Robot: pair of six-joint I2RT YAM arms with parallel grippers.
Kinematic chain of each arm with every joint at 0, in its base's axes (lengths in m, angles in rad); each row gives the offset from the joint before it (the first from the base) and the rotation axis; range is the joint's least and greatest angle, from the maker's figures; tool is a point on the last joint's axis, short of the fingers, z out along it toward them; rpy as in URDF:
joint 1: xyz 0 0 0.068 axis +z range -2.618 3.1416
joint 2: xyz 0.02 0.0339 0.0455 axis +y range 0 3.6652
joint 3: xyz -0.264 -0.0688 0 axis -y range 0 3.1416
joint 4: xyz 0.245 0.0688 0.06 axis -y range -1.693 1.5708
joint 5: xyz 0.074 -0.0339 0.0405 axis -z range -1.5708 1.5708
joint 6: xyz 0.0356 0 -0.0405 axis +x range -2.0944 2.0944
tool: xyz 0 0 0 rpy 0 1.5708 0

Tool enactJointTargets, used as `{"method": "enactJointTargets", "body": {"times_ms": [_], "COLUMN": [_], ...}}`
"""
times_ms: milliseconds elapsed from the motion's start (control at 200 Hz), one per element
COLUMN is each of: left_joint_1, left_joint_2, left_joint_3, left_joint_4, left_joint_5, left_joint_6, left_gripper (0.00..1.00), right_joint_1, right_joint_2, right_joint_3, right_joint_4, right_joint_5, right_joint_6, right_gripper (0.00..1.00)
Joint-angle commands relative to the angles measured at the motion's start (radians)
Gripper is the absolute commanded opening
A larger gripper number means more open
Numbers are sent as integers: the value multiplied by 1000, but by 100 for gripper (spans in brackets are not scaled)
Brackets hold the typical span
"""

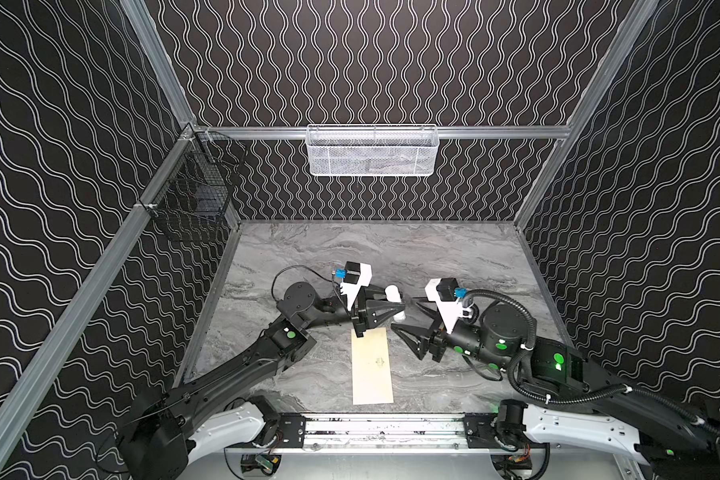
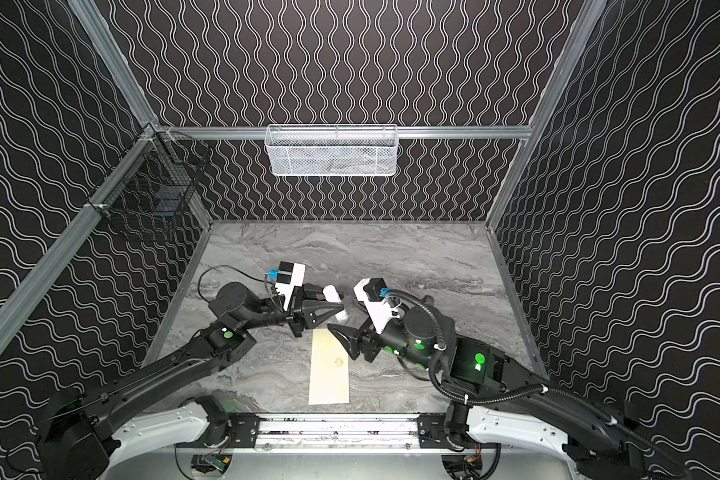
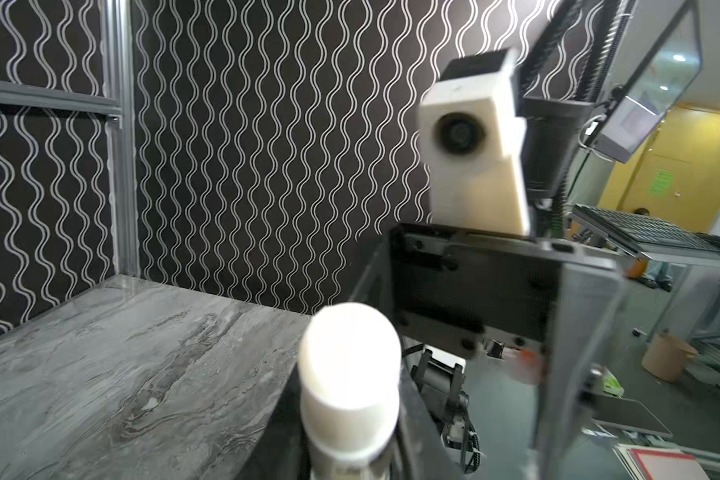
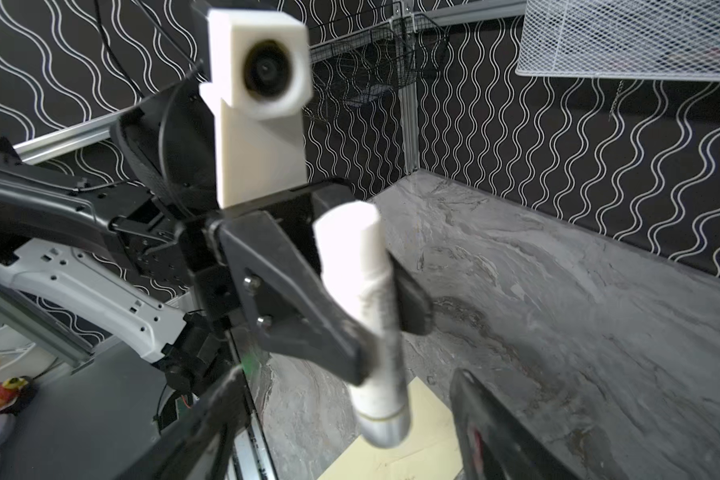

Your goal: Place the letter into the envelope and seal it

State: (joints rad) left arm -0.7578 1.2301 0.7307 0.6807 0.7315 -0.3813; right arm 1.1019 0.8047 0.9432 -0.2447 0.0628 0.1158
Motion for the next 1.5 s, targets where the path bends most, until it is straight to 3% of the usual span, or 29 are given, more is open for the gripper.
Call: {"method": "enactJointTargets", "body": {"times_ms": [0,115,250,390,1191,1341,1496], "left_joint_1": [2,1,2,0,-1,-1,-2], "left_joint_2": [-5,9,23,24,9,3,-8], "left_joint_3": [9,8,13,10,-2,-7,-18], "left_joint_4": [29,113,162,193,188,155,71], "left_joint_5": [82,129,153,148,120,70,-14], "left_joint_6": [-1,-69,-113,-137,-135,-110,-37], "left_gripper": [0,0,0,0,0,0,0], "right_joint_1": [-120,-217,-234,-235,-236,-234,-209], "right_joint_2": [-69,-95,-61,-25,76,86,89], "right_joint_3": [-77,-121,-142,-169,-126,-85,-18], "right_joint_4": [130,173,228,322,369,315,167], "right_joint_5": [-387,-532,-618,-638,-715,-621,-362], "right_joint_6": [-83,-89,-72,-50,-27,19,78], "right_gripper": [88,89,81,72,19,10,3]}}
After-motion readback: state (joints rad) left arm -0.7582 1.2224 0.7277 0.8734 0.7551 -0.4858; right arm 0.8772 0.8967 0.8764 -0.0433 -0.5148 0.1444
